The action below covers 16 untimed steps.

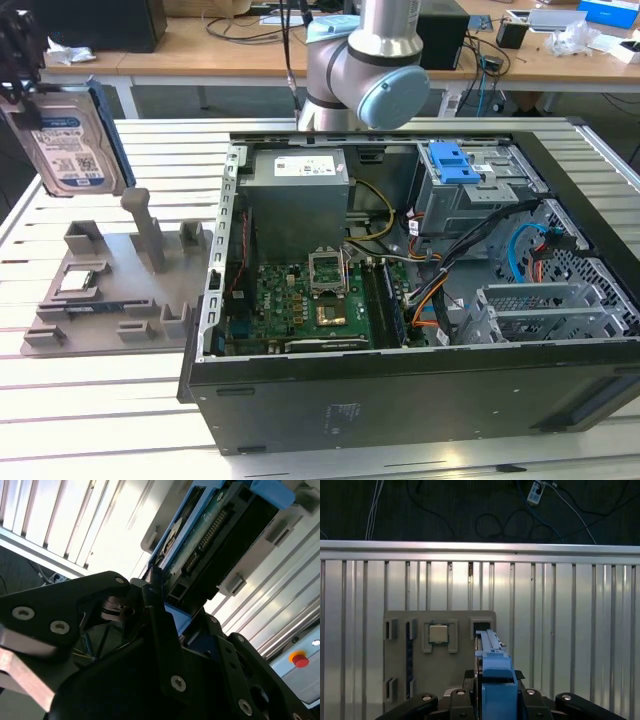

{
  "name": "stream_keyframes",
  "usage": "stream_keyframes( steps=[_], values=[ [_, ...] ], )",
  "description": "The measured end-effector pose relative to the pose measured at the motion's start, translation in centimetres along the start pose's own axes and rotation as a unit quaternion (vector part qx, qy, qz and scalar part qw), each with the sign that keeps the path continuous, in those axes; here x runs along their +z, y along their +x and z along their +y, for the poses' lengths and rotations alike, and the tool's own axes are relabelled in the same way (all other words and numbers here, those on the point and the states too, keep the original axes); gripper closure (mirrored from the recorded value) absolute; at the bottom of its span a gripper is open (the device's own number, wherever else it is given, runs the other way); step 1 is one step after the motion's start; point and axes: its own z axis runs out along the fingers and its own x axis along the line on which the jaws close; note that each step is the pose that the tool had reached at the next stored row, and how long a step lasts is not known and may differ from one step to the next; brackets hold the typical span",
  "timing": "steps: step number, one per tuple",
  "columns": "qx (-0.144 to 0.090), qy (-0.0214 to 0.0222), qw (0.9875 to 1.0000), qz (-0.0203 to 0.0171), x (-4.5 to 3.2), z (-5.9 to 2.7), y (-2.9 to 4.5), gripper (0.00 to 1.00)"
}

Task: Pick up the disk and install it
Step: 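Pick up the disk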

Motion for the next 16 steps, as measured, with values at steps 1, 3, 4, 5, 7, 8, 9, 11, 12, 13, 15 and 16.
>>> stream_keyframes(
  steps=[1,3,4,5,7,8,9,11,12,13,15,16],
  values=[
    [0.000,0.0000,1.0000,0.0000,-0.34,0.01,-0.01,0.63],
    [0.000,0.0000,1.0000,0.0000,-0.87,0.02,-0.02,0.63],
    [0.000,0.0000,1.0000,0.0000,-1.28,0.02,-0.02,0.63],
    [0.000,0.0000,1.0000,0.0000,-1.49,0.03,-0.03,0.63],
    [0.000,0.0000,1.0000,0.0000,-2.23,0.04,-0.05,0.63],
    [0.000,0.0000,1.0000,0.0000,-2.78,0.05,-0.06,0.63],
    [0.000,0.0000,1.0000,0.0000,-3.10,0.05,-0.06,0.63],
    [0.000,0.0000,1.0000,0.0000,-4.06,0.07,-0.08,0.63],
    [0.000,0.0000,1.0000,0.0000,-4.49,0.08,-0.09,0.63],
    [0.000,0.0000,1.0000,0.0000,-4.76,0.09,-0.09,0.63],
    [0.000,0.0000,1.0000,0.0000,-5.92,0.11,-0.10,0.63],
    [0.000,0.0000,1.0000,0.0000,-6.29,0.11,-0.11,0.63]
  ],
)
